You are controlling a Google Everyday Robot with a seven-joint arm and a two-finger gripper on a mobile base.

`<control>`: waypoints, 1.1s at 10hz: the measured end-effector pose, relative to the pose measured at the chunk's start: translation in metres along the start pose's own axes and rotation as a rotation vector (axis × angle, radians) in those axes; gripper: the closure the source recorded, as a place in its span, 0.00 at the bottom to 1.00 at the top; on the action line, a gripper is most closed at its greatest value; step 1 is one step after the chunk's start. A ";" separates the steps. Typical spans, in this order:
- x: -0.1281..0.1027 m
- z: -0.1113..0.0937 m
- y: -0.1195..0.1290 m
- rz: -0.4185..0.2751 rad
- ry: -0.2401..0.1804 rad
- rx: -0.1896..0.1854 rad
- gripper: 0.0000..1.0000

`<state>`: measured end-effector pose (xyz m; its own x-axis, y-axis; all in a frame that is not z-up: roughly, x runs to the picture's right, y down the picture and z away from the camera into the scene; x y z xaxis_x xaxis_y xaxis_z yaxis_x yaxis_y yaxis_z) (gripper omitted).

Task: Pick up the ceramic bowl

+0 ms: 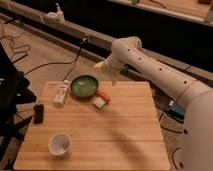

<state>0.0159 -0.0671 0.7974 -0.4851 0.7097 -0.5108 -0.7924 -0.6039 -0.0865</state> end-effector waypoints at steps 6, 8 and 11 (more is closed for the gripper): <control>-0.038 0.040 0.024 -0.124 -0.075 0.025 0.20; -0.041 0.071 0.033 -0.132 -0.065 0.015 0.20; -0.028 0.119 0.045 -0.108 -0.008 -0.013 0.20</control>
<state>-0.0504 -0.0710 0.9097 -0.4006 0.7736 -0.4911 -0.8353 -0.5285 -0.1512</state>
